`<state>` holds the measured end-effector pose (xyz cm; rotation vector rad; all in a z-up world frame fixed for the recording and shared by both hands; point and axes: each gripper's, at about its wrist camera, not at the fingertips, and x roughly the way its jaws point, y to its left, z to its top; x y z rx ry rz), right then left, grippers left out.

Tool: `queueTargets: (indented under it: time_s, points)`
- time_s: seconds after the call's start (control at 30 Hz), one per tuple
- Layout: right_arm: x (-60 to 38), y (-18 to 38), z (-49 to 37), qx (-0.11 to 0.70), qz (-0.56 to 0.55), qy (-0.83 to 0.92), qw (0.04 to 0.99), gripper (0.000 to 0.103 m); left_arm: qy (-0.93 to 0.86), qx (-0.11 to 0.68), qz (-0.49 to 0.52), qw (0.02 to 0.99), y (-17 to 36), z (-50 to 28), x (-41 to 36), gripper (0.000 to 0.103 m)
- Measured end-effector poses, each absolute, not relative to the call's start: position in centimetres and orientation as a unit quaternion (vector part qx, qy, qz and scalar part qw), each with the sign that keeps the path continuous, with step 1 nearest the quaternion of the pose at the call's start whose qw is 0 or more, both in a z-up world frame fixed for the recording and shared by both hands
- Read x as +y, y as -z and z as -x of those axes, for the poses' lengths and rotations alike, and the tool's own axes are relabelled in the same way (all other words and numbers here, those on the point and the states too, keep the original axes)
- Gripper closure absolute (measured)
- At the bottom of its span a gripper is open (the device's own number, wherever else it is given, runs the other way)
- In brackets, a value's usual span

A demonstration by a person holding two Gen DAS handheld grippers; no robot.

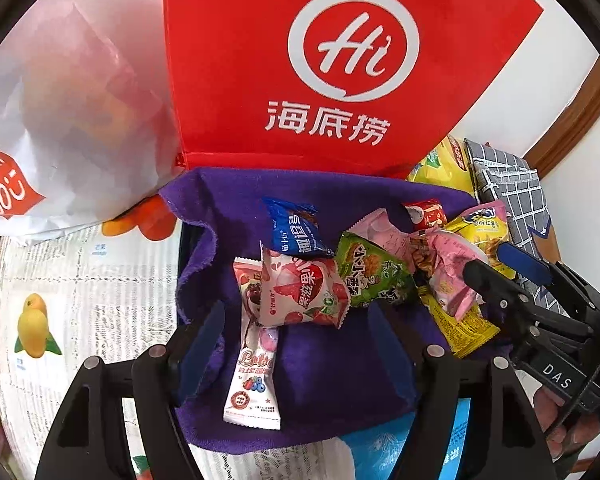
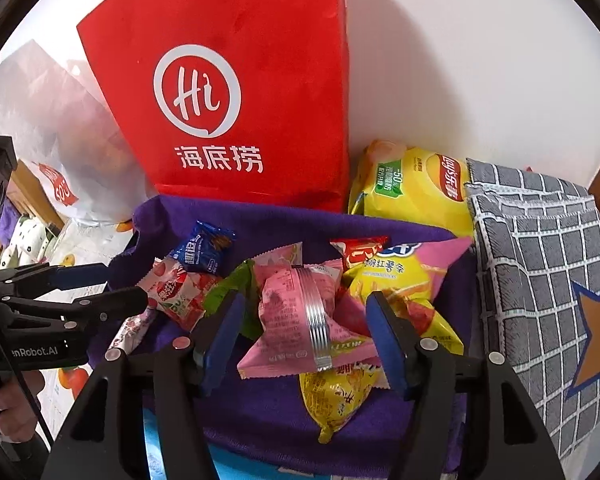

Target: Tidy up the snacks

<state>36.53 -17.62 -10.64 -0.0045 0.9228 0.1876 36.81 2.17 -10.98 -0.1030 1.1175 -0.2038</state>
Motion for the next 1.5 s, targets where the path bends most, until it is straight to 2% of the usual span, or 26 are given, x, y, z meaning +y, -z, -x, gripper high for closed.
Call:
queueTargets:
  time_s: [0.47, 0.73, 0.83, 0.97, 1.23, 1.5]
  points:
    - [-18.6, 5.8, -32.1, 0.419, -0.001, -0.047, 0.907, 0.040, 0.116, 0.494, 0.039, 0.861, 6.2, -33.6, 1.2, 0.028]
    - [-19.5, 2.7, -27.3, 0.397, 0.001, -0.024, 0.918, 0.039, 0.113, 0.462, 0.039, 0.879, 2.7, -28.6, 1.2, 0.026]
    - [-19.6, 1.7, -24.9, 0.386, 0.002, -0.012, 0.923, 0.034, 0.108, 0.454, 0.033, 0.884, 1.6, -26.3, 1.1, 0.026]
    - [-20.1, 0.7, -22.2, 0.377, -0.011, -0.009, 0.926, 0.025, 0.106, 0.444, 0.028, 0.889, 0.3, -23.1, 1.0, 0.020]
    - [-21.9, -0.7, -16.1, 0.350, -0.025, 0.009, 0.936, 0.020, 0.086, 0.415, 0.012, 0.906, -1.1, -16.5, 0.2, 0.014]
    - [-23.4, -0.9, -9.7, 0.341, -0.019, 0.014, 0.940, 0.020, 0.069, 0.392, 0.002, 0.917, -1.9, -10.6, -0.6, 0.014]
